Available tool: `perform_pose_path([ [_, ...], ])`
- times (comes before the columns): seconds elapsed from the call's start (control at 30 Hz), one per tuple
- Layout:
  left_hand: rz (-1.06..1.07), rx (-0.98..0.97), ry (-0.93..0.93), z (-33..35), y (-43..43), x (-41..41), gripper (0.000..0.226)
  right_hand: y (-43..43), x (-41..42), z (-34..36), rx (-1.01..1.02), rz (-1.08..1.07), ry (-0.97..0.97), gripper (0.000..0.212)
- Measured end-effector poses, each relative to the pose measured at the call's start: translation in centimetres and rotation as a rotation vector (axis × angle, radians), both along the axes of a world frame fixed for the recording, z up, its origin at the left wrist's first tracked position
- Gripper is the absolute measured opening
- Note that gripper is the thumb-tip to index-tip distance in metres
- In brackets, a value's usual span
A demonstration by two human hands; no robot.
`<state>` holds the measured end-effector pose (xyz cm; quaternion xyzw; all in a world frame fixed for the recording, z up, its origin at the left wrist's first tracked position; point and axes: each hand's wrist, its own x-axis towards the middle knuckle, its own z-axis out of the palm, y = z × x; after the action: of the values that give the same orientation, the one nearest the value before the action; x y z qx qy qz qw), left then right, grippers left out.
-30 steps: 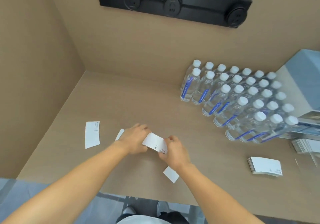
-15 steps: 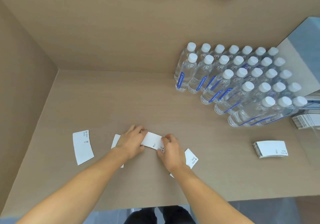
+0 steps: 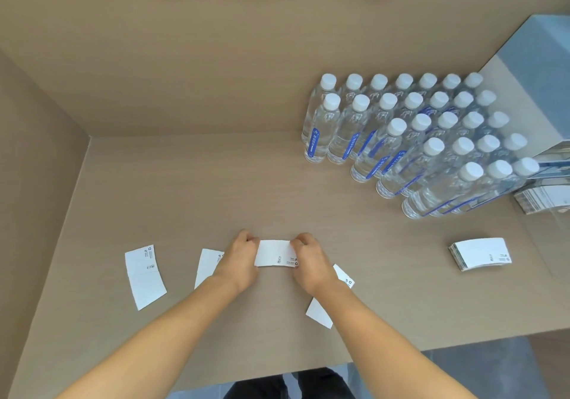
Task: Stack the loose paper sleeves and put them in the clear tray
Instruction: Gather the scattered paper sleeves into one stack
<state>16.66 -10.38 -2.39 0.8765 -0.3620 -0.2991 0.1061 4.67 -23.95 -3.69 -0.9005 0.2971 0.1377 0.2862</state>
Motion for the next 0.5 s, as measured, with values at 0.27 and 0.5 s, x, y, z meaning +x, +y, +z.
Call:
perform_pose_path([
  [0.27,0.034,0.020,0.056,0.9,0.3,-0.6,0.047,-0.9,0.1,0.2,-0.057,0.136,0.025,0.051],
  [0.5,0.166,0.022,-0.001,3.0,0.5,-2.0,0.075,-4.5,-3.0,2.4,0.025,0.092,-0.100,0.057],
])
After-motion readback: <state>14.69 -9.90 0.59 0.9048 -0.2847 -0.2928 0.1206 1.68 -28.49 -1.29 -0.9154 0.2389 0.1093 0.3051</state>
